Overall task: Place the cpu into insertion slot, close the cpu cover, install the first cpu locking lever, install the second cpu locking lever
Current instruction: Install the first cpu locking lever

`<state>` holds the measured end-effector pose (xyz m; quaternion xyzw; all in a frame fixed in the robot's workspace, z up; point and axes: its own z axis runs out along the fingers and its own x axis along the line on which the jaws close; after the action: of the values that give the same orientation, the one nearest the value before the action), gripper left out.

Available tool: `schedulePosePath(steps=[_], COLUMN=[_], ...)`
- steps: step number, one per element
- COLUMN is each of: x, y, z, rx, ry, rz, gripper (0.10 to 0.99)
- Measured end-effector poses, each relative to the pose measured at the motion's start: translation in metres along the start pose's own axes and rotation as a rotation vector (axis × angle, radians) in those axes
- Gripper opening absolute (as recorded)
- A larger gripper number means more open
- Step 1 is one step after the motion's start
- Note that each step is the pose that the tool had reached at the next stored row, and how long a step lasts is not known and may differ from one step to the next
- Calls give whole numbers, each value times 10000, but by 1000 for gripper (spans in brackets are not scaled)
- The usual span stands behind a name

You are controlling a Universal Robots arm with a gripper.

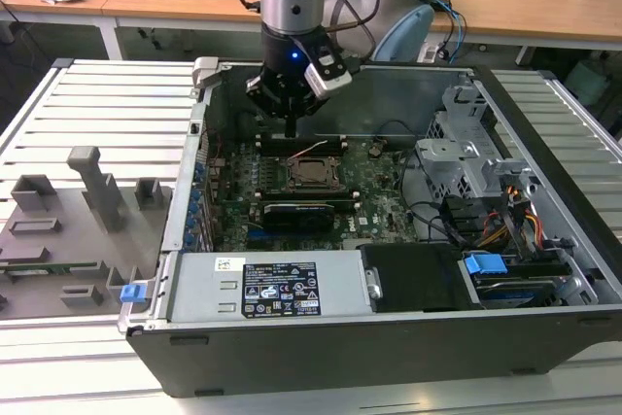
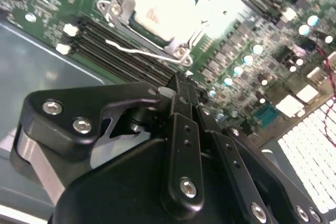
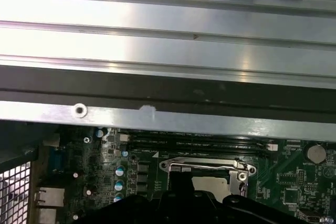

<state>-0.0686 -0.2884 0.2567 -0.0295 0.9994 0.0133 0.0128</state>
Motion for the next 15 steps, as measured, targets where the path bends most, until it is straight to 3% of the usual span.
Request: schedulePosePath(steps=[4,9,15], x=[-21,-51,-114], y=[-2,-12,-20], z=[18,44,196], rx=[-8,-630,-652], ry=[-1,-39,-42], rz=[2,26,75], gripper=[106,106,106])
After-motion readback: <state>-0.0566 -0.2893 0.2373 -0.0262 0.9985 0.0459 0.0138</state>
